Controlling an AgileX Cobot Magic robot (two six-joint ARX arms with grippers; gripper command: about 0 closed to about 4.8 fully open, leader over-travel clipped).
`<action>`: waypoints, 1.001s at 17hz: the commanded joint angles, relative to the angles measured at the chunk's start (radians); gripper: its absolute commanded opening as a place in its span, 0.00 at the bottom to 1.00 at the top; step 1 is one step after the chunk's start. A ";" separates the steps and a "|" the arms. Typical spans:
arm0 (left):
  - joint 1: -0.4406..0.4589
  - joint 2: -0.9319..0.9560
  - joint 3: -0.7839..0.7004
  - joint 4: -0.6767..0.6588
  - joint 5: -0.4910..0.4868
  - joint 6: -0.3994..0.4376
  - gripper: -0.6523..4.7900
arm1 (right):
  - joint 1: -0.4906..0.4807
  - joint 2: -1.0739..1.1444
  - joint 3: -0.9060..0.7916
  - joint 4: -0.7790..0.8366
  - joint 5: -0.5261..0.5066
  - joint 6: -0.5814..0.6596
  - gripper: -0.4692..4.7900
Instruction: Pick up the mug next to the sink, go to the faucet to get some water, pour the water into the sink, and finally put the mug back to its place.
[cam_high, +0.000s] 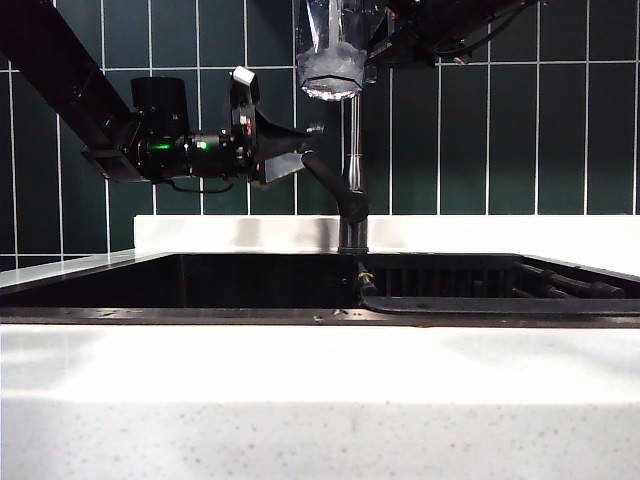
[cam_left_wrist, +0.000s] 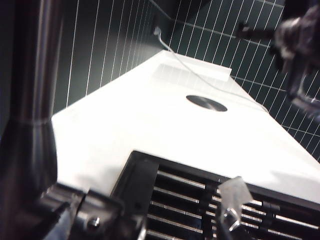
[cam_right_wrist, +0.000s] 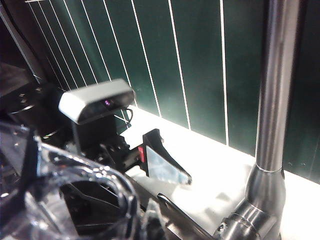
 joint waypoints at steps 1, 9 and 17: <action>-0.002 -0.008 0.005 -0.053 -0.005 0.071 0.80 | 0.000 -0.006 0.006 0.028 -0.006 -0.004 0.08; -0.027 0.016 0.051 -0.271 -0.404 0.291 0.79 | -0.011 -0.006 0.006 0.032 -0.006 -0.024 0.08; -0.013 0.035 0.075 -0.255 -0.313 0.291 0.80 | -0.012 -0.006 0.006 0.032 -0.006 -0.037 0.08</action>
